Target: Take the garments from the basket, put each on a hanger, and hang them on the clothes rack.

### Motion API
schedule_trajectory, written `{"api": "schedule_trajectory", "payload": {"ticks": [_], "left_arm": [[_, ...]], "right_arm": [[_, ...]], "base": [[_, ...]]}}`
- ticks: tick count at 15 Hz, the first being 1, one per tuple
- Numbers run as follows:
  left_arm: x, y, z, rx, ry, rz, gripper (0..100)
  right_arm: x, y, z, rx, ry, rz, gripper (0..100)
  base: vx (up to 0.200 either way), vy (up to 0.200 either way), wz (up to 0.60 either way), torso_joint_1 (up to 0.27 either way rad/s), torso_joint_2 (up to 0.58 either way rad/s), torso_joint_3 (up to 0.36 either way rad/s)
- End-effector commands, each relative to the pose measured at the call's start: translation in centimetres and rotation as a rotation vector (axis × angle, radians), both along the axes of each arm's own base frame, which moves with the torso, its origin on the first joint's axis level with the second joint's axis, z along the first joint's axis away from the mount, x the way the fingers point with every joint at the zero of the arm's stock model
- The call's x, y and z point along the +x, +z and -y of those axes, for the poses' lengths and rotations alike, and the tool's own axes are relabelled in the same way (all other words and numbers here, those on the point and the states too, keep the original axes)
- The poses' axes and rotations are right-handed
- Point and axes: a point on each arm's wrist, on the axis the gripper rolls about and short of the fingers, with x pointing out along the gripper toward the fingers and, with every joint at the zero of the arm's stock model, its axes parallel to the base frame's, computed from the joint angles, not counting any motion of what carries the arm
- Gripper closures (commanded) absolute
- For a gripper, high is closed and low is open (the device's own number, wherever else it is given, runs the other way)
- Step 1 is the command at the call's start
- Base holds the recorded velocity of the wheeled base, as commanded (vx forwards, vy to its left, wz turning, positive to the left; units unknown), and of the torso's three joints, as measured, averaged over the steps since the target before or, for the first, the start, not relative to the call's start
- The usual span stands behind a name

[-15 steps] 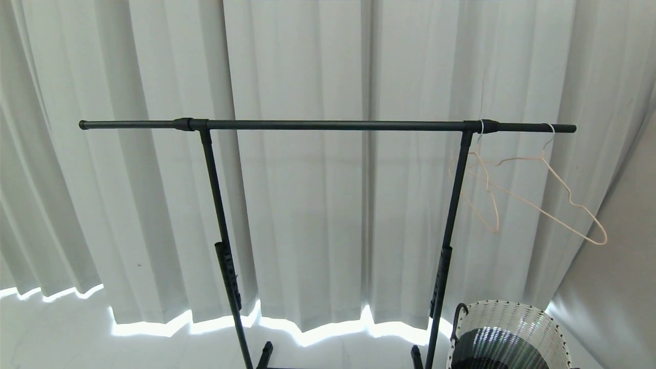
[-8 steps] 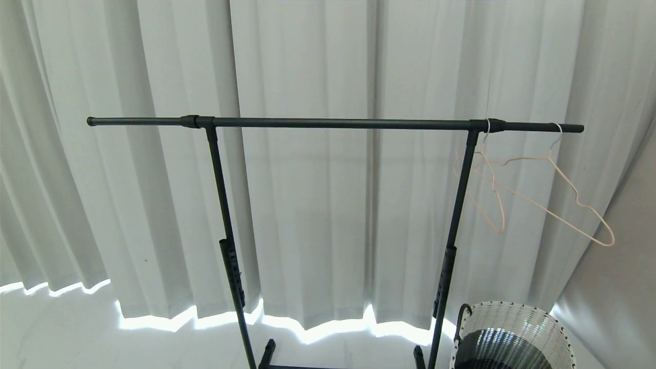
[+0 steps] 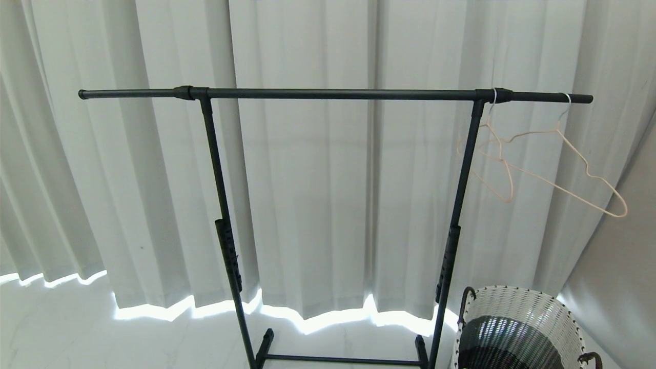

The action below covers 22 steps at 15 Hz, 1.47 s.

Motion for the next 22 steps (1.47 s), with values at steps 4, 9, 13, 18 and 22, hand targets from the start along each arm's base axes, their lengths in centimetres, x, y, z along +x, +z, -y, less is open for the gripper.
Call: {"api": "schedule_trajectory", "payload": {"ticks": [4,9,13,18,22], "left_arm": [[0.00,0.00,0.00,-0.001,0.001,0.001,0],[-0.01,0.00,0.00,-0.001,-0.001,0.001,0],[-0.01,0.00,0.00,-0.001,-0.001,0.001,0],[0.00,0.00,0.00,-0.001,0.001,0.001,0],[0.00,0.00,0.00,-0.001,0.001,0.001,0]], "right_arm": [[0.01,-0.05,0.00,-0.001,0.000,-0.002,0],[0.00,0.00,0.00,0.002,0.000,0.000,0],[0.00,0.01,0.00,0.017,-0.001,0.002,0],[0.00,0.00,0.00,0.017,-0.001,0.000,0],[0.00,0.00,0.00,0.017,-0.001,0.000,0]], "base": [[0.000,0.000,0.00,-0.179,0.47,0.279],[0.000,0.000,0.00,-0.055,0.16,0.102],[0.000,0.000,0.00,0.000,0.00,0.000],[0.000,0.000,0.00,0.000,0.00,0.000],[0.000,0.000,0.00,-0.086,0.26,0.179]]}}
